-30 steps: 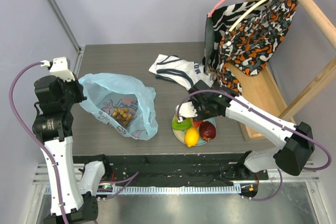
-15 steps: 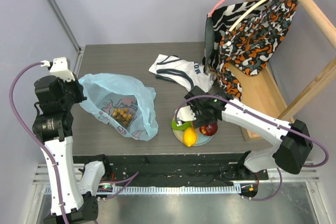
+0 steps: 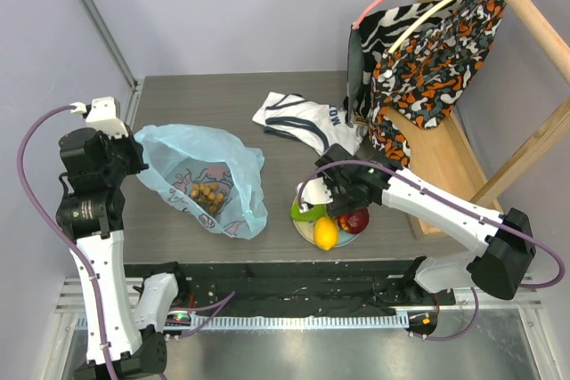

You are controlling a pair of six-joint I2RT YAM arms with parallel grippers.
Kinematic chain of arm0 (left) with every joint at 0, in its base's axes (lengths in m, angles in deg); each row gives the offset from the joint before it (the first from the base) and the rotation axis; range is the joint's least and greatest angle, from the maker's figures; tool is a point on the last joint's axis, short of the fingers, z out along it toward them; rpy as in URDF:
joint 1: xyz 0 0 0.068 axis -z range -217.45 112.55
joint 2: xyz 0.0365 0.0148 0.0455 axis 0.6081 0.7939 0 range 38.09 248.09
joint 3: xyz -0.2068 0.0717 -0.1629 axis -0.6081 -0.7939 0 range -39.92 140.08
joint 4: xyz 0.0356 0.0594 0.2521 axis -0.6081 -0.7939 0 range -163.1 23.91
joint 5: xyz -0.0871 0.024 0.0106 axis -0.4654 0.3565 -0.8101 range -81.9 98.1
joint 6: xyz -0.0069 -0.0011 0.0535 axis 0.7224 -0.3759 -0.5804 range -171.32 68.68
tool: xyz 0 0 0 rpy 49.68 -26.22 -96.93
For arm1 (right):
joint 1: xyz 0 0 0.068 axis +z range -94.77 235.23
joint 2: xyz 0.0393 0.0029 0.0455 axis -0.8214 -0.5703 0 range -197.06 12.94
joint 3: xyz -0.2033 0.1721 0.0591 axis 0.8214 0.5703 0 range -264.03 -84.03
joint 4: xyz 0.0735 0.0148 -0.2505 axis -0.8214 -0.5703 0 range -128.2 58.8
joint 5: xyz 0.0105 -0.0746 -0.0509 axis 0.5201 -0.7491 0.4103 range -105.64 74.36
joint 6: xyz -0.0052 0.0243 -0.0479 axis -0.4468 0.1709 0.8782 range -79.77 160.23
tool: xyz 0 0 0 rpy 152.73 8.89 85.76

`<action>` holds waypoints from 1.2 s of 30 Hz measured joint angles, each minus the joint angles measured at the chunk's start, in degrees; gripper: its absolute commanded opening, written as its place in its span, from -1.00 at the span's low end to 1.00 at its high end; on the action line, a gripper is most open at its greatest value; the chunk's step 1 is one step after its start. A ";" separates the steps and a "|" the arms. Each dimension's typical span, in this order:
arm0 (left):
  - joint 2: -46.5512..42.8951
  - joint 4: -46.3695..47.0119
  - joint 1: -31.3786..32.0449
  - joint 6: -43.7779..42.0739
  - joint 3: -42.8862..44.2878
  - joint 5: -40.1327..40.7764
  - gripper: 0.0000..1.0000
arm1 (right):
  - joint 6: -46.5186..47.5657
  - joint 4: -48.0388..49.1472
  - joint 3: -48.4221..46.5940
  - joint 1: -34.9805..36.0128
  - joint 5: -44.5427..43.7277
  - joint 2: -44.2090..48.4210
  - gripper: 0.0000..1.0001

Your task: Take the fake fruits out of the plastic bag

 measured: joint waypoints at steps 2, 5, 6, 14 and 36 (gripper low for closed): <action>0.00 0.02 0.00 0.00 -0.04 -0.37 -1.00 | -0.63 0.02 -1.77 0.00 0.61 0.07 0.50; -0.09 -0.09 -0.04 -0.02 -0.04 -0.90 -1.00 | -2.71 1.03 -6.19 0.00 3.04 0.17 0.50; -0.22 -0.17 -0.04 -0.04 -0.04 -0.98 -1.00 | -4.09 1.64 -8.28 0.02 4.17 0.15 0.50; -3.32 -3.72 -0.04 -1.75 -0.11 -2.43 -1.00 | -20.63 9.64 -29.83 4.31 20.06 -7.50 0.29; -12.72 -18.62 -0.04 -12.98 1.75 -3.74 -1.00 | -58.36 23.39 -48.02 13.22 26.18 -50.38 0.27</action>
